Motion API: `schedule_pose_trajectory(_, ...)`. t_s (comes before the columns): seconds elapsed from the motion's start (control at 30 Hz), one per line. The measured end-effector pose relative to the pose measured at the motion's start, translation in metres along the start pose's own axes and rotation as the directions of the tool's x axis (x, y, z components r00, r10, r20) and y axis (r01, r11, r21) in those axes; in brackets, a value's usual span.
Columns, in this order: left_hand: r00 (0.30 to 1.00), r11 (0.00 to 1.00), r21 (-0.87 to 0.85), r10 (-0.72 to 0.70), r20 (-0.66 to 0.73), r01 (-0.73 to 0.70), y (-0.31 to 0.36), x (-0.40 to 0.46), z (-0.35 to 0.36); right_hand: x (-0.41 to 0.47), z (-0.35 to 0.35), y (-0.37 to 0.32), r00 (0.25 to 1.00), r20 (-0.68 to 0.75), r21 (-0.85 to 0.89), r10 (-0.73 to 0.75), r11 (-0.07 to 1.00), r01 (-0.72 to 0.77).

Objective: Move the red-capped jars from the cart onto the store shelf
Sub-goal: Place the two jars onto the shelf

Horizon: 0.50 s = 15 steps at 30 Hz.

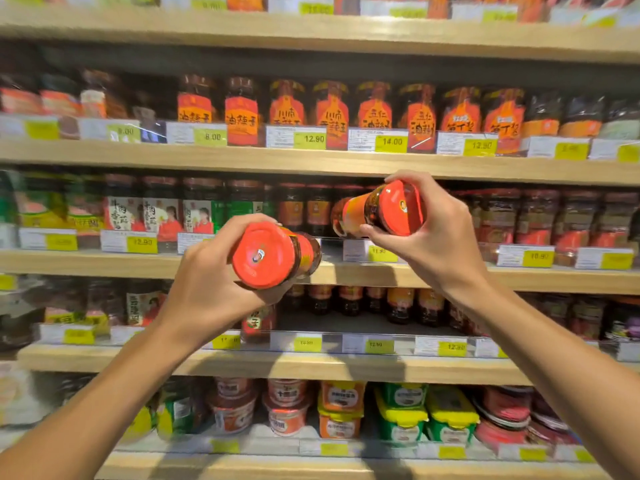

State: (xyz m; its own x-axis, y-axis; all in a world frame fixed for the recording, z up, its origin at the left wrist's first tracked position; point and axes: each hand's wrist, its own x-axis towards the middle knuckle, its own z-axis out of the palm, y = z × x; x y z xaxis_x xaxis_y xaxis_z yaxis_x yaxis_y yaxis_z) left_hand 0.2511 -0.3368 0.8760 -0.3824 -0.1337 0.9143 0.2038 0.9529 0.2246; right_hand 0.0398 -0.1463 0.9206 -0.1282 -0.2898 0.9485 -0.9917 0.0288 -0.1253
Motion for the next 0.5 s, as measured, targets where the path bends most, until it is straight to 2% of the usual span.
schedule_pose_trajectory(0.23, 0.999, 0.998, 0.055, 0.036, -0.007, -0.036, -0.012, 0.022, -0.011, 0.012, 0.033, 0.015, 0.999, 0.024, -0.025, -0.038, 0.999, 0.038)
schedule_pose_trajectory(0.5, 0.997, 0.991, 0.123, 0.066, -0.045, -0.06, -0.027, 0.039, -0.01, 0.021, 0.061, 0.023, 0.997, 0.061, -0.16, 0.052, 0.986, -0.042)
